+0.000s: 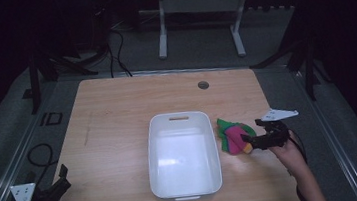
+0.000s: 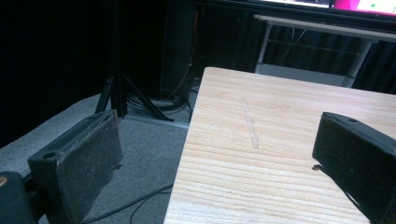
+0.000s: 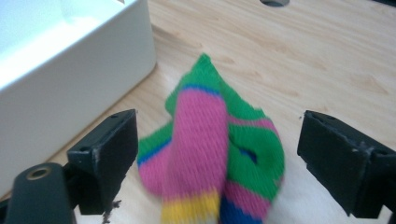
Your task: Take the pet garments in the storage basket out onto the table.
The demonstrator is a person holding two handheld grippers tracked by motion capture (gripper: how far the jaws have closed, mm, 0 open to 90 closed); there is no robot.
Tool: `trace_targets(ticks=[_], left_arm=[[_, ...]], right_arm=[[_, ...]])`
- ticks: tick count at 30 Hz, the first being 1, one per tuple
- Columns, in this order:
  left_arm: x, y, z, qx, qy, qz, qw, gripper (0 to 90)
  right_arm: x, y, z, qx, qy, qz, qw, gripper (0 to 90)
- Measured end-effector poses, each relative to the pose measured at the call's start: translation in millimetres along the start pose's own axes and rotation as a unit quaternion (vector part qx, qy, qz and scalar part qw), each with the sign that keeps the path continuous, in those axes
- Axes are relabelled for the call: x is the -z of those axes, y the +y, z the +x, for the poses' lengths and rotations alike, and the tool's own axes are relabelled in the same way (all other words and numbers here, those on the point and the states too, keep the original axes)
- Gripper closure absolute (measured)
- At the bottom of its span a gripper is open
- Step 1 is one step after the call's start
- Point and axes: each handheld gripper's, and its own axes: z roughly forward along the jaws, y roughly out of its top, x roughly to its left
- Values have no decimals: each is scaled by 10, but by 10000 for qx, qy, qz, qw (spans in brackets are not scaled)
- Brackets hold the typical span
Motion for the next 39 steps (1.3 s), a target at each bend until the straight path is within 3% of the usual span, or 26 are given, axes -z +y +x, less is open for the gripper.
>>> trace_targets(ticks=[5, 8, 15, 27, 34, 35, 39], left_arm=[[0, -1, -3, -2, 7, -11, 10000, 18], [1, -1, -3, -4, 9, -12, 10000, 18], [0, -1, -5, -16, 4, -13, 10000, 18], [1, -2, -8, -35, 6, -20, 10000, 18], [2, -2, -9, -45, 8, -25, 10000, 18], [2, -2, -10, -46, 9, -26, 10000, 18], [3, -3, -11, -52, 12, -34, 10000, 18]], right_arm=[[126, -121, -53, -55, -117, -67, 9999, 115], [230, -257, -96, -205, -297, -294, 9989, 115], [364, -522, -162, -568, -682, -728, 9934, 118], [346, -998, -161, -839, -1215, -739, 9863, 119], [363, -1128, -113, -865, -1562, -923, 9796, 119], [380, -1194, -100, -951, -1711, -1040, 9751, 119], [414, -1259, -90, -973, -1961, -1163, 9688, 119]])
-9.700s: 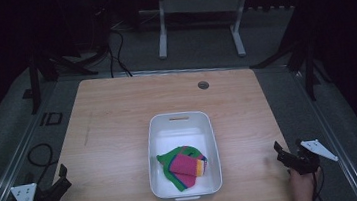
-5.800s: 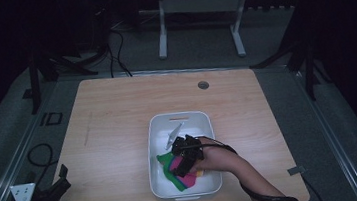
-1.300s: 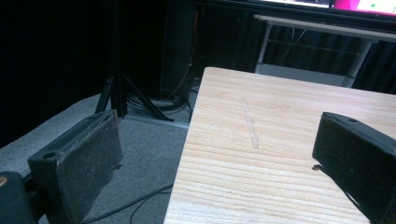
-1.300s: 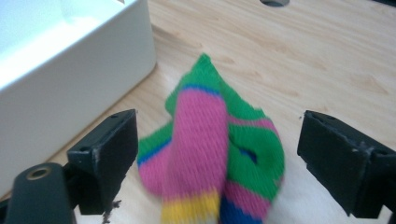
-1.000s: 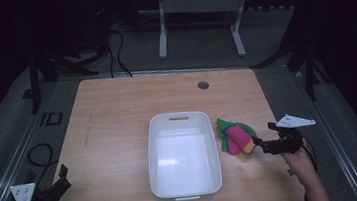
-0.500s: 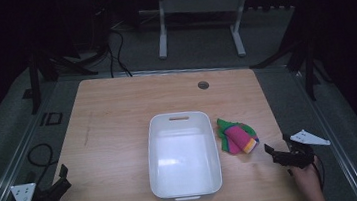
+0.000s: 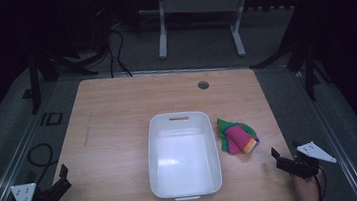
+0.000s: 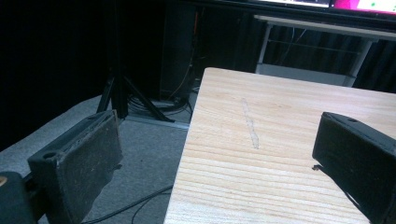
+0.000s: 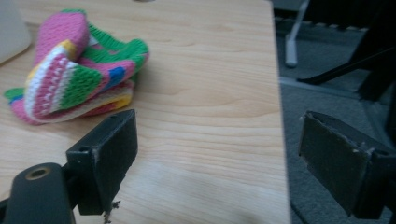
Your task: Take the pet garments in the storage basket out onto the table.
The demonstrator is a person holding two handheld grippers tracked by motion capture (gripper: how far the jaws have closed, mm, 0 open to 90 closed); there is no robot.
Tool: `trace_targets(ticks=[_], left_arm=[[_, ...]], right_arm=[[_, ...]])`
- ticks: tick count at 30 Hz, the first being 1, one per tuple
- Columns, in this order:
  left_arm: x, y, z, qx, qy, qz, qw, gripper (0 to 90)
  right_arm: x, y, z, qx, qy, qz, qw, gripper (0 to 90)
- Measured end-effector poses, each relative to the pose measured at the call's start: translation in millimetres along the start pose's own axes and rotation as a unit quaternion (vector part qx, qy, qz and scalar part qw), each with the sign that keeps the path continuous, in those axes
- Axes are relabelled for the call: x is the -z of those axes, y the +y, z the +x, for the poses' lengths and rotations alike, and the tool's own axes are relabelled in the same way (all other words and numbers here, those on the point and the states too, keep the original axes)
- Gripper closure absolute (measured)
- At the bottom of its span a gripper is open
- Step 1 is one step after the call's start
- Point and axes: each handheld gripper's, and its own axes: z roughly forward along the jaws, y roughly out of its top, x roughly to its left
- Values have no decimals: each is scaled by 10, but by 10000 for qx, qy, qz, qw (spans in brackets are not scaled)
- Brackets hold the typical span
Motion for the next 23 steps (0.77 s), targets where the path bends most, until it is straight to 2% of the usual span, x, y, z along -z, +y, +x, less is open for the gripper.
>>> trace_targets(ticks=[1, 2, 5, 6, 8, 10, 18, 23], left_arm=[[0, 0, 0, 0, 0, 0, 10000, 18], [0, 0, -1, -5, 0, 0, 10000, 18], [0, 0, 0, 0, 3, 1, 10000, 18], [0, 0, 0, 0, 3, 1, 10000, 18], [0, 0, -1, 1, 3, -1, 10000, 18], [1, 0, 0, 0, 5, -2, 10000, 18], [0, 0, -1, 4, 3, 4, 10000, 18], [0, 0, 0, 10, 6, 7, 10000, 18]], right_arm=[[0, 0, 0, 0, 0, 0, 10000, 119], [41, -22, -33, -144, -119, -166, 9997, 119], [74, -38, -72, -326, -185, -310, 9988, 119], [74, -38, -72, -326, -185, -310, 9988, 119], [91, -67, -107, -486, -285, -374, 9977, 121], [94, -71, -125, -569, -264, -385, 9973, 121], [91, -83, -115, -522, -256, -436, 9974, 121], [74, -74, -111, -507, -232, -330, 9979, 131]])
